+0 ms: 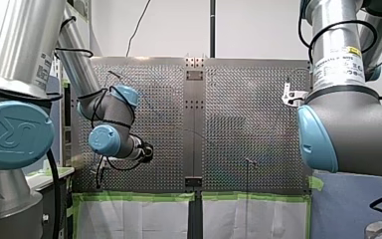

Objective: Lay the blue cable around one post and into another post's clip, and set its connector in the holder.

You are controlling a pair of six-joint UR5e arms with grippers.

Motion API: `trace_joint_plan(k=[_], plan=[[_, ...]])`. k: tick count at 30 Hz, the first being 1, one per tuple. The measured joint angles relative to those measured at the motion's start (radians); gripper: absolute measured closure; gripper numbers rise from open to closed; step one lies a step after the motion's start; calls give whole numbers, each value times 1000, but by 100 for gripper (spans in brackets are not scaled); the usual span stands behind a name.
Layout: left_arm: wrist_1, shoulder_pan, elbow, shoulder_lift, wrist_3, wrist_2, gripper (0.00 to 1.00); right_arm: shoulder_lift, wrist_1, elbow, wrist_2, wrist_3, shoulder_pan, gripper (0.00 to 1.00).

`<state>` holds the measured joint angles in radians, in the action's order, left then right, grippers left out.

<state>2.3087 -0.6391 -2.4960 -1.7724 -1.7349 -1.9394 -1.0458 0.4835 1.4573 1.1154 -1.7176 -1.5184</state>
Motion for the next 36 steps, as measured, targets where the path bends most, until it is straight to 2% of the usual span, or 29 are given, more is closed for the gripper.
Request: trace_joint_plan(k=[8,9,10,11,12,13,15,16,17,18,19,20,22,23,34,36], plan=[[-1,0,0,0,0,0,0,1,3,-1,2,-8,0,100],[-1,0,0,0,0,0,0,1,3,-1,3,-8,0,89],[-1,0,0,0,0,0,0,0,3,-1,4,-9,0,89],[-1,0,0,0,0,0,0,0,3,0,4,-9,0,78],[-1,0,0,0,0,0,0,0,3,0,4,-9,0,62],[-1,0,0,0,0,0,0,1,3,-1,4,-8,0,62],[-2,0,0,0,0,0,0,0,3,-1,5,-7,0,39],[-2,0,0,0,0,-1,0,1,3,-1,6,-7,0,39],[-2,0,0,0,0,-1,0,1,3,-1,6,-7,0,29],[-2,0,0,0,0,-1,0,1,3,-1,7,-7,0,24],[-2,0,0,0,0,-1,0,1,3,-1,7,-7,0,24],[-3,0,0,0,0,-1,0,1,3,-1,8,-7,-1,18],[-3,0,0,0,0,-1,0,1,2,-1,8,-7,0,18],[-3,0,0,0,0,-1,0,1,2,-1,8,-8,0,15],[-3,-1,0,0,0,-2,0,2,2,0,20,-8,0,15],[-4,0,0,0,0,-2,0,2,1,0,22,-8,0,11]])
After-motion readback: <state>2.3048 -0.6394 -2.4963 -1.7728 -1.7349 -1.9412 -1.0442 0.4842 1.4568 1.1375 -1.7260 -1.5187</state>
